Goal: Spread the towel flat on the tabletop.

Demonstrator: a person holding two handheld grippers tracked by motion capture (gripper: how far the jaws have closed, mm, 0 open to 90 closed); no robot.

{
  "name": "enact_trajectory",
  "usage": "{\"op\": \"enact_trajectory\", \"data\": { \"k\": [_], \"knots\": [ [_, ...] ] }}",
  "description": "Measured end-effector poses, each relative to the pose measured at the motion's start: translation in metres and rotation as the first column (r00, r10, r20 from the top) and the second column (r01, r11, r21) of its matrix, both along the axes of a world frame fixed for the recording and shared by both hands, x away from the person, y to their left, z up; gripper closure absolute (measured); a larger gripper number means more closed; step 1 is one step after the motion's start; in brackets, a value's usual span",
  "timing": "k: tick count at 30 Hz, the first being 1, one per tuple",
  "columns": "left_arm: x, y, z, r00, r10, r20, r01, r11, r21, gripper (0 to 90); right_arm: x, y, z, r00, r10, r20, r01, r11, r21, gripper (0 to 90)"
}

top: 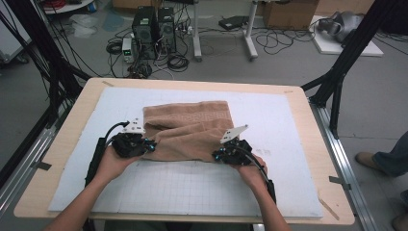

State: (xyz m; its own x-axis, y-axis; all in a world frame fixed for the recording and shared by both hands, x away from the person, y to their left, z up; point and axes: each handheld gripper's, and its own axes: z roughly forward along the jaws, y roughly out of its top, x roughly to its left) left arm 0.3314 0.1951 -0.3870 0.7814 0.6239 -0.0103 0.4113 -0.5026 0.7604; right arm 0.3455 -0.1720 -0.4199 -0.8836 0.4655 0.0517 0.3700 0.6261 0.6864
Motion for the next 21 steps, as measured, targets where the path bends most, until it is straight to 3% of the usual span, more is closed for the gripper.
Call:
{"op": "enact_trajectory", "data": {
  "k": [9,12,14,15,18,21],
  "knots": [
    [-0.034,0.001,0.038,0.9973,-0.056,0.048,0.060,0.9941,-0.091,84.7,-0.026,-0.031,0.057,0.9928,0.000,0.120,-0.008,0.9978,0.066,86.7],
    [-0.042,-0.005,0.052,0.9937,-0.091,0.066,0.099,0.9870,-0.126,84.6,-0.032,-0.041,0.079,0.9879,-0.012,0.154,-0.002,0.9958,0.091,86.7],
    [-0.044,-0.010,0.060,0.9907,-0.118,0.068,0.128,0.9773,-0.169,84.3,-0.033,-0.046,0.090,0.9836,-0.023,0.179,0.008,0.9965,0.083,86.7],
    [-0.044,-0.014,0.061,0.9887,-0.125,0.082,0.137,0.9779,-0.157,83.8,-0.032,-0.049,0.093,0.9821,-0.031,0.186,0.018,0.9971,0.075,86.7],
    [-0.036,-0.023,0.054,0.9874,-0.143,0.068,0.150,0.9820,-0.115,71.4,-0.019,-0.055,0.091,0.9850,-0.062,0.161,0.054,0.9970,0.056,86.6],
    [-0.027,-0.025,0.040,0.9900,-0.132,0.049,0.137,0.9846,-0.109,64.1,-0.001,-0.056,0.070,0.9914,-0.081,0.102,0.081,0.9967,-0.001,86.5]
  ]
}}
